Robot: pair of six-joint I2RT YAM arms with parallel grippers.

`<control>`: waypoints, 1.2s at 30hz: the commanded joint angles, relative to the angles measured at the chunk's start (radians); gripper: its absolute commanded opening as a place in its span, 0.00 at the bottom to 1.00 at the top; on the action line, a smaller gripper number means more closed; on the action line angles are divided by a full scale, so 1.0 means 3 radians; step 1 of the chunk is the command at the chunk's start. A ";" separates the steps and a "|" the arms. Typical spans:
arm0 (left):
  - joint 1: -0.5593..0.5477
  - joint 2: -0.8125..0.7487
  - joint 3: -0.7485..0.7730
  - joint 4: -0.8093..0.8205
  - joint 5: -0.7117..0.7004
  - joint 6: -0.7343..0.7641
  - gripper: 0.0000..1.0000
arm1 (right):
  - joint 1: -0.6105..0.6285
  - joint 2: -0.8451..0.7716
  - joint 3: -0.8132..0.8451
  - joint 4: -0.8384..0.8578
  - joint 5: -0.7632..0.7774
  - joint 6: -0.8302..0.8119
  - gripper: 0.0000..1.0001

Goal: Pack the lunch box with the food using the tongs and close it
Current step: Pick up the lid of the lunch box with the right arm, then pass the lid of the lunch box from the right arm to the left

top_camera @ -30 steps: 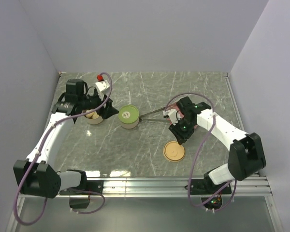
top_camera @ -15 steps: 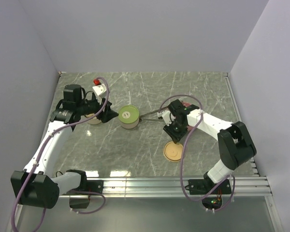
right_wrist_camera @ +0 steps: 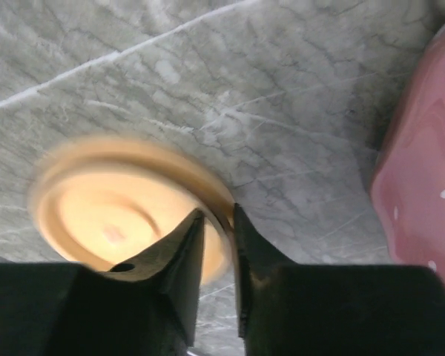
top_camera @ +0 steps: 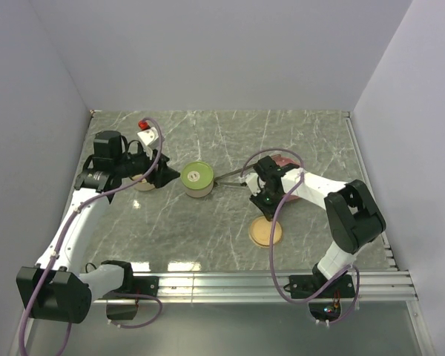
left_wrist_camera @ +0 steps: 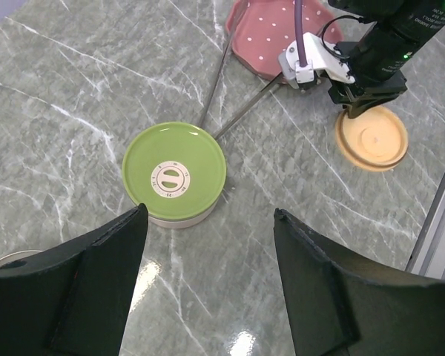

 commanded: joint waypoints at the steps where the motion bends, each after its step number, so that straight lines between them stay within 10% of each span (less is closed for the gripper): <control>1: 0.0024 -0.0088 0.0009 0.0119 0.0117 -0.0100 0.74 | 0.0025 0.0100 -0.0122 0.0227 0.0080 -0.0021 0.24; 5: 0.0065 -0.0058 0.0086 0.0180 0.0128 -0.0320 0.74 | 0.0025 0.0024 -0.0087 0.0202 0.0034 -0.0021 0.00; 15: 0.0259 0.0030 0.0204 0.0675 0.1088 -0.1601 0.72 | -0.0005 -0.0288 0.0787 -0.0136 -0.0850 0.0193 0.00; 30: 0.0127 -0.0053 -0.1136 0.4964 0.1080 -0.5737 0.62 | -0.0200 -0.0048 0.2281 0.0170 -0.2108 0.1144 0.00; 36: -0.0011 0.0090 -0.1223 0.5482 0.0798 -0.6180 0.61 | -0.0200 -0.0063 0.2133 0.0477 -0.2313 0.1431 0.00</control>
